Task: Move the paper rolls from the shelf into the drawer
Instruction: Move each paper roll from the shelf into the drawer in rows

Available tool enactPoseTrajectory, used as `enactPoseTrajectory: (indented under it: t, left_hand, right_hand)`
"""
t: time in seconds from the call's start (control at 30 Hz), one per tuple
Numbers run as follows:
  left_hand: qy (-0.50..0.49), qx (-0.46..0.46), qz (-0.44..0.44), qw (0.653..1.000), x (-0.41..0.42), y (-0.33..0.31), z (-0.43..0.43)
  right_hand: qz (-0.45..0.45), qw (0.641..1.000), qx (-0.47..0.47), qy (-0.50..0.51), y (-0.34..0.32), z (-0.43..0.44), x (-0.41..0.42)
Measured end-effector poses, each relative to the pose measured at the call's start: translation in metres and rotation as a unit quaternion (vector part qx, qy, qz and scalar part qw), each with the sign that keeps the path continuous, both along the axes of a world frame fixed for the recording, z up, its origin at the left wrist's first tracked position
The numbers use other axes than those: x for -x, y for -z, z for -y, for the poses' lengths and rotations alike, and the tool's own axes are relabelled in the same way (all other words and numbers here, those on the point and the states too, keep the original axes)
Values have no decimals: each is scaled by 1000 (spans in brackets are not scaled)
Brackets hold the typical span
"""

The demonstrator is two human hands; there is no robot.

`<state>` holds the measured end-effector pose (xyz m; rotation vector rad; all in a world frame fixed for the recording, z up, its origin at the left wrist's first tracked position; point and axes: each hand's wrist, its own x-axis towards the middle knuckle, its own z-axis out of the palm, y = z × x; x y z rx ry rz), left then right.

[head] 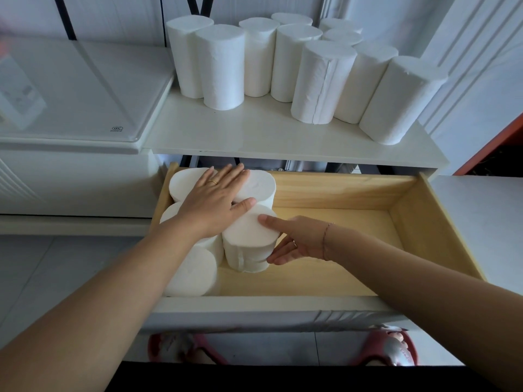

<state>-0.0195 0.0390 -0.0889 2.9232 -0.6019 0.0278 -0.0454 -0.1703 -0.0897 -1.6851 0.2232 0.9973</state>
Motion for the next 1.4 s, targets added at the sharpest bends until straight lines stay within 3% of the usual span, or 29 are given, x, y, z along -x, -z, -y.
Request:
enactPoseTrajectory:
  t: [0.1, 0.2, 0.27, 0.37, 0.5, 0.67, 0.83, 1.27, 1.4]
  left_hand:
    - [-1, -12, -17, 1000, -2, -4, 3]
    - [23, -18, -37, 999, -6, -10, 10]
    - [44, -11, -34, 998, -8, -13, 19]
    - [56, -12, -16, 998, -6, -9, 27]
    - [53, -10, -7, 999, -5, -4, 26]
    - [52, -13, 1, 999, -5, -2, 27]
    - [53, -13, 19, 998, -5, -2, 28]
    - [60, 20, 8, 998, -2, -2, 34]
    - [58, 25, 11, 998, 1, -4, 35]
  right_hand:
    - [24, 997, 54, -59, -6, 0, -3]
    - [151, 971, 170, -78, -22, 3, -14]
    - [278, 937, 210, -7, -37, 8, -26]
    - [429, 866, 191, 170, -58, 22, -47]
    - [510, 783, 180, 307, -68, 29, -89]
    - [479, 775, 225, 346, -64, 19, -146]
    - [454, 768, 206, 402, -62, 2, -178]
    - [395, 759, 182, 484, -81, -17, -204]
    - [408, 766, 203, 454, -86, -12, -198]
